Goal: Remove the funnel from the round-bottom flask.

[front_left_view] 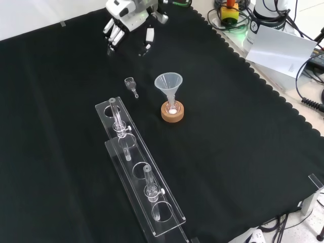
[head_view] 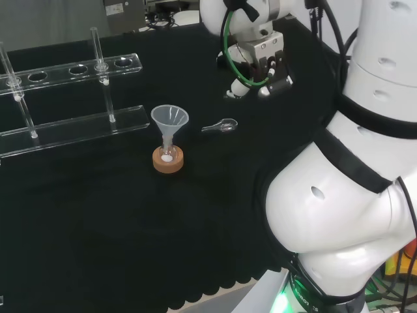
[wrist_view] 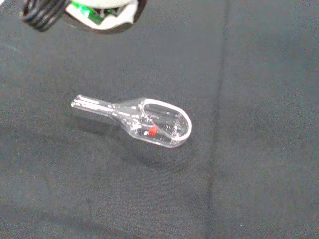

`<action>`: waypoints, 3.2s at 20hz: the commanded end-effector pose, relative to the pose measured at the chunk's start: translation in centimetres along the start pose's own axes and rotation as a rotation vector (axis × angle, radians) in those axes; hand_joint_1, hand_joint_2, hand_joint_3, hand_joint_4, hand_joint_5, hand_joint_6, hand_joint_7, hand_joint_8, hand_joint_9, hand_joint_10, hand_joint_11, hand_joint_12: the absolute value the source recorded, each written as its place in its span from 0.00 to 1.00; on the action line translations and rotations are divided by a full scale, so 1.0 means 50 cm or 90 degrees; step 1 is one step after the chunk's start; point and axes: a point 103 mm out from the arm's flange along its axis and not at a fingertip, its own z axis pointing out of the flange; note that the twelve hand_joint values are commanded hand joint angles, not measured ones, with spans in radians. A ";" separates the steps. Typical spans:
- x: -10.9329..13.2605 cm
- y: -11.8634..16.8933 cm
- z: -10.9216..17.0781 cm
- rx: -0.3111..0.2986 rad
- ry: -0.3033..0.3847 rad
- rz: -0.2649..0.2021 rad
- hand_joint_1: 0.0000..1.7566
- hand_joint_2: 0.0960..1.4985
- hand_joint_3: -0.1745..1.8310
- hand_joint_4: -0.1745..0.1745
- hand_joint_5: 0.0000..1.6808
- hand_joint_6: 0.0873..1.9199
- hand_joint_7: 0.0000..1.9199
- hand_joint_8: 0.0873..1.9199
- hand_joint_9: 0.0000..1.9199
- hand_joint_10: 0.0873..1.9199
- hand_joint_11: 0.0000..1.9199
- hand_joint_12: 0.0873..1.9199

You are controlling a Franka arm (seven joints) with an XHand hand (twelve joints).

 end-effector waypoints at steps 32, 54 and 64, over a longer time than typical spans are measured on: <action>0.260 -0.077 -0.078 0.085 0.065 -0.129 0.28 0.42 0.22 0.37 0.12 0.00 0.03 0.34 0.09 0.39 0.21 0.71; 0.314 -0.043 -0.003 0.135 0.051 -0.169 0.26 0.44 0.17 0.38 0.06 0.00 0.00 0.04 0.00 0.36 0.14 0.75; 0.306 -0.037 0.009 0.124 0.033 -0.161 0.27 0.45 0.15 0.38 0.06 0.00 0.00 0.00 0.00 0.26 0.10 0.76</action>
